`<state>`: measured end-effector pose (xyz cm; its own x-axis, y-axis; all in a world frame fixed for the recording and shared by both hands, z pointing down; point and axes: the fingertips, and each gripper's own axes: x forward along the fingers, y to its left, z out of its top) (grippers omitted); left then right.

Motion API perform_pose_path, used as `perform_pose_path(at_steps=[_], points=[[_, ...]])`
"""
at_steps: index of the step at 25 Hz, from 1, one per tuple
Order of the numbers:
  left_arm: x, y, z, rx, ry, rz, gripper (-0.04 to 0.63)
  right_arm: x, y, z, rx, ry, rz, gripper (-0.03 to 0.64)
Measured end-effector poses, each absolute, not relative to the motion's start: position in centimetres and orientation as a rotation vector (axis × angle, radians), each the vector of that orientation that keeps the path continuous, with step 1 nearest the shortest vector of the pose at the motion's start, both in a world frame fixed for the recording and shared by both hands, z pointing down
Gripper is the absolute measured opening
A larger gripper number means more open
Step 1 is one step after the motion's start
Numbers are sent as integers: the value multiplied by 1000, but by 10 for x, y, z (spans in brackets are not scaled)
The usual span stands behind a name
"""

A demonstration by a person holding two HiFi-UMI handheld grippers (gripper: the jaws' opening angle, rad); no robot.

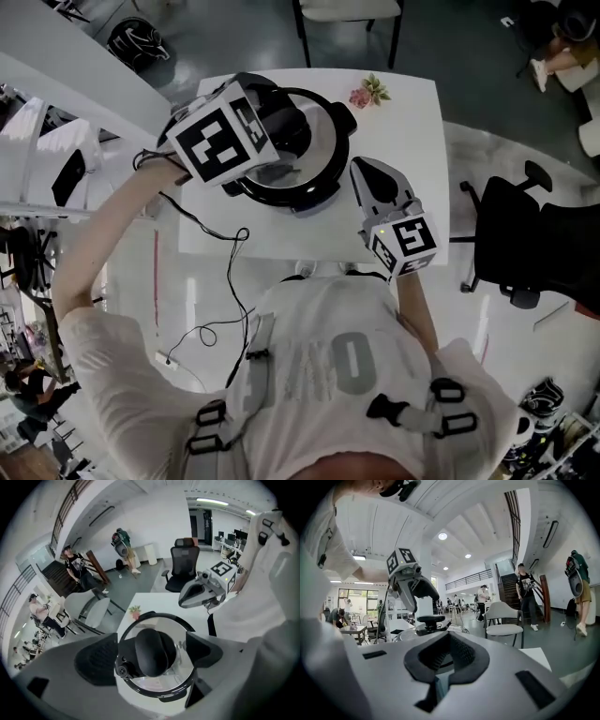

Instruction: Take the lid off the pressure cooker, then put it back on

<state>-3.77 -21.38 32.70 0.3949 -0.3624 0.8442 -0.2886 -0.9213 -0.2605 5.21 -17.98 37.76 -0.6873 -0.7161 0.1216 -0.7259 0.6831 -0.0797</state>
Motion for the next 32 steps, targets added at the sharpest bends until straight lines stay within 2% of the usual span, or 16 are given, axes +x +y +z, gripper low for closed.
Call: perform_pose_path(at_steps=[5, 9, 17, 21, 25, 32], points=[[-36, -217, 370, -2567, 521, -1755, 456, 55, -181, 382, 1201, -2794, 180, 5], [-41, -229, 382, -2596, 516, -1856, 423, 63, -183, 389, 1218, -2776, 208, 5], [-49, -240, 406, -2711, 495, -2060, 412, 75, -185, 401, 1238, -2752, 267, 5], [-48, -239, 407, -2658, 429, -2127, 383, 76, -185, 407, 1227, -2745, 278, 5], [-46, -234, 406, -2598, 407, -2214, 314, 73, -184, 409, 1203, -2743, 277, 5], [-47, -235, 409, -2560, 437, -2263, 314, 71, -187, 411, 1199, -2730, 266, 5]])
